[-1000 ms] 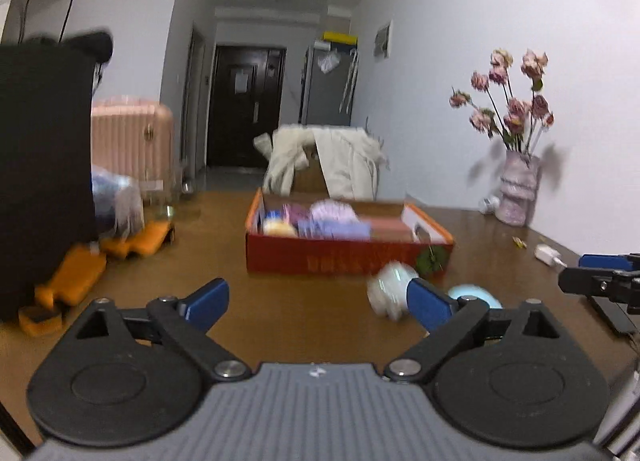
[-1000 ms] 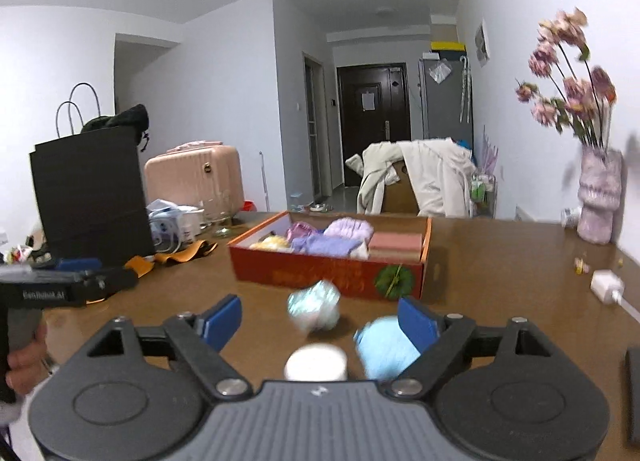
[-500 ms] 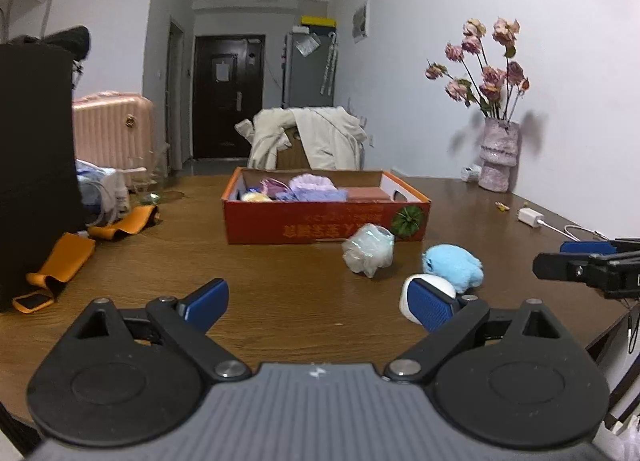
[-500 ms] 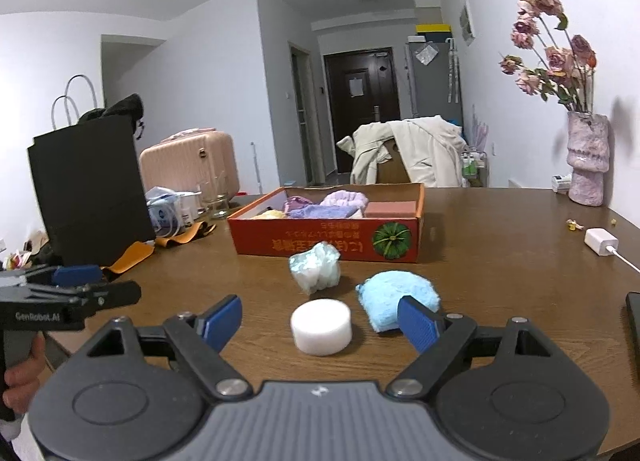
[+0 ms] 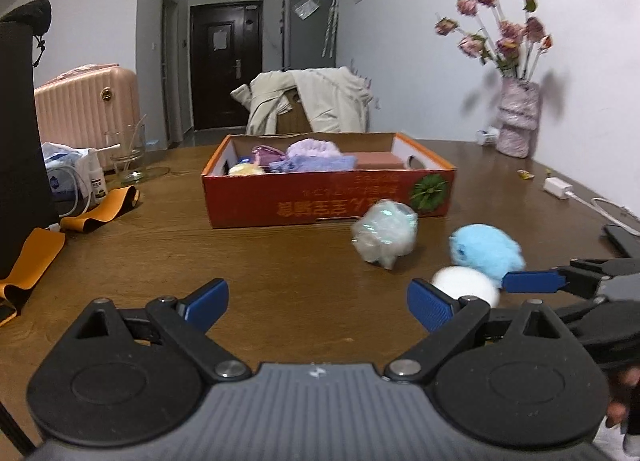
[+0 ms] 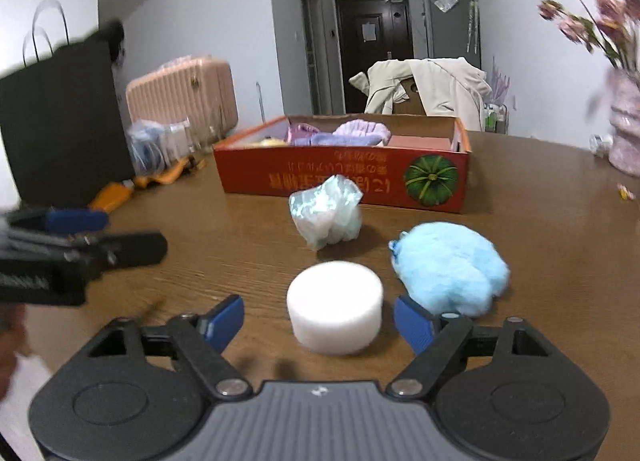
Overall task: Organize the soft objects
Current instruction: 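Close the right gripper on the white foam cylinder and lift it, then carry the foam cylinder with the right gripper into the box and release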
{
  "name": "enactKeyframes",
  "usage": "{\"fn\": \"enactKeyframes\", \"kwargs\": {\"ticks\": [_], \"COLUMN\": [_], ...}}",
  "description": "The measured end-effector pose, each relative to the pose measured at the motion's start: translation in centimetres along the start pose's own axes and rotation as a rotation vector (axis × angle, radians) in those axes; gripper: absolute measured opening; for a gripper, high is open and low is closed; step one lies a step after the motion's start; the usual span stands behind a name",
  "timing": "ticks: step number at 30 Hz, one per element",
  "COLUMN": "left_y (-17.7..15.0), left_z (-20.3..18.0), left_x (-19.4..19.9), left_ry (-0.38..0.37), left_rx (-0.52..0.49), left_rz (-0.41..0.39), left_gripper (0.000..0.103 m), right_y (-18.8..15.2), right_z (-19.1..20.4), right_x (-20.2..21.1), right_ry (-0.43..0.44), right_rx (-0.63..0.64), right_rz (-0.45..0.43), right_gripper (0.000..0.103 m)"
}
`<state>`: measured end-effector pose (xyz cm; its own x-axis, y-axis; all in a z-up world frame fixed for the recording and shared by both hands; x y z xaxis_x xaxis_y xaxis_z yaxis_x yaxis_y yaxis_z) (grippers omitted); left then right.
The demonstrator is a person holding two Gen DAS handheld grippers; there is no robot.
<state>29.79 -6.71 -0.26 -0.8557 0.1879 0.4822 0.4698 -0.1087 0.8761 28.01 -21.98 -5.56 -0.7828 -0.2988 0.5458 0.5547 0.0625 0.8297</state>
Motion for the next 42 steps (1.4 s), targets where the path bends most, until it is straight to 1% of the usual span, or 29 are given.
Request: {"fn": "enactKeyframes", "kwargs": {"ticks": [1, 2, 4, 6, 10, 12, 13, 14, 15, 16, 17, 18, 20, 21, 23, 25, 27, 29, 31, 32, 34, 35, 36, 37, 38, 39, 40, 41, 42], "left_y": [0.3, 0.6, 1.7, 2.8, 4.5, 4.9, 4.9, 4.9, 4.7, 4.3, 4.0, 3.9, 4.6, 5.4, 8.3, 12.0, 14.9, 16.7, 17.1, 17.0, 16.0, 15.3, 14.7, 13.9, 13.1, 12.5, 12.2, 11.9, 11.8], "left_z": [0.2, 0.2, -0.2, -1.2, -4.2, -5.7, -6.2, -6.8, -7.2, -7.5, -7.6, -7.3, -6.6, -6.3, -5.6, -4.6, -3.8, -3.1, -2.9, -2.9, -3.1, -3.3, -3.6, -3.7, -3.7, -3.7, -3.5, -3.3, -3.1], "left_x": [-0.6, -1.3, -3.1, -5.2, -10.1, -12.5, -13.4, -14.1, -14.8, -15.3, -15.7, -15.8, -15.4, -15.0, -14.5, -14.6, -16.0, -19.0, -21.5, -22.6, -24.5, -25.0, -25.7, -26.3, -26.7, -27.0, -27.0, -27.0, -26.9], "left_ry": [0.001, -0.003, -0.022, -0.054, -0.149, -0.181, -0.198, -0.216, -0.235, -0.26, -0.283, -0.288, -0.293, -0.312, -0.341, -0.329, -0.313, -0.286, -0.288, -0.284, -0.28, -0.285, -0.287, -0.282, -0.275, -0.271, -0.274, -0.274, -0.275], "left_rx": [0.001, 0.0, -0.011, -0.033, -0.105, -0.147, -0.167, -0.183, -0.194, -0.197, -0.186, -0.165, -0.124, -0.096, -0.037, 0.0, 0.012, 0.049, 0.068, 0.081, 0.07, 0.061, 0.053, 0.051, 0.047, 0.041, 0.037, 0.03, 0.027], "left_rz": [0.002, 0.005, 0.001, -0.001, 0.014, 0.036, 0.042, 0.054, 0.079, 0.104, 0.128, 0.132, 0.134, 0.123, 0.077, 0.004, -0.025, 0.021, 0.071, 0.097, 0.144, 0.159, 0.175, 0.191, 0.21, 0.219, 0.218, 0.223, 0.229], "left_gripper": [0.098, 0.098, 0.098, 0.098, 0.098, 0.097, 0.09, 0.077, 0.067, 0.037, 0.029, 0.028, 0.024, 0.024, 0.024, 0.024, 0.025, 0.025, 0.026, 0.026, 0.027, 0.029, 0.03, 0.037, 0.042, 0.044, 0.052, 0.067, 0.073], "right_y": [0.1, 0.1, 0.4, 0.8, 2.8, 3.9, 4.3, 4.8, 5.1, 5.5, 5.8, 6.2, 7.2, 8.1, 10.2, 12.8, 15.5, 17.5, 18.6, 18.8, 18.8, 18.7, 18.6, 18.4, 18.3, 18.2, 18.1, 18.1, 18.2], "right_z": [0.1, 0.2, 0.0, -0.7, -3.9, -5.7, -6.5, -7.2, -7.8, -8.1, -8.4, -8.6, -8.7, -8.6, -8.8, -9.0, -9.5, -10.3, -11.2, -11.5, -11.8, -11.9, -12.0, -12.2, -12.7, -13.0, -13.2, -13.3, -13.4], "right_x": [-0.9, -1.6, -2.0, -1.5, 0.8, 1.6, 1.8, 1.8, 1.8, 1.8, 1.6, 1.4, 1.0, 0.7, -0.3, -1.8, -4.5, -8.0, -11.6, -13.0, -15.7, -16.9, -17.9, -18.6, -19.3, -19.7, -19.6, -19.5, -19.3], "right_ry": [-0.014, -0.026, -0.032, -0.036, -0.061, -0.094, -0.109, -0.12, -0.127, -0.128, -0.12, -0.106, -0.079, -0.062, -0.038, -0.027, -0.006, 0.005, -0.037, -0.057, -0.091, -0.106, -0.121, -0.139, -0.155, -0.149, -0.138, -0.118, -0.104], "right_rx": [0.019, 0.034, 0.051, 0.059, -0.002, -0.026, -0.031, -0.038, -0.045, -0.05, -0.056, -0.066, -0.066, -0.052, -0.018, 0.031, 0.046, 0.049, 0.078, 0.094, 0.134, 0.15, 0.164, 0.173, 0.165, 0.152, 0.14, 0.125, 0.113], "right_rz": [0.011, 0.021, 0.018, 0.014, -0.039, -0.066, -0.072, -0.078, -0.08, -0.084, -0.089, -0.092, -0.103, -0.112, -0.124, -0.142, -0.136, -0.099, -0.058, -0.033, 0.005, 0.019, 0.019, 0.02, 0.029, 0.03, 0.024, 0.017, 0.012], "right_gripper": [0.063, 0.053, 0.051, 0.05, 0.05, 0.051, 0.051, 0.051, 0.051, 0.051, 0.051, 0.051, 0.051, 0.051, 0.051, 0.051, 0.052, 0.052, 0.052, 0.052, 0.054, 0.055, 0.06, 0.063, 0.063, 0.061, 0.061, 0.063, 0.066]}}
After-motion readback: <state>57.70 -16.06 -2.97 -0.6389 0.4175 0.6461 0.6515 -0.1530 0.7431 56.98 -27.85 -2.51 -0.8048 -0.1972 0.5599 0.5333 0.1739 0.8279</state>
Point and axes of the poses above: each gripper's, at about its wrist camera, not at the fingertips, and x roughly against the way its jaws point, z to its left, y to its top, the point moved 10 cm from there along -x, roughly the way its jaws point, and after that the axes turned 1 degree about -x, right-handed, at the moved point
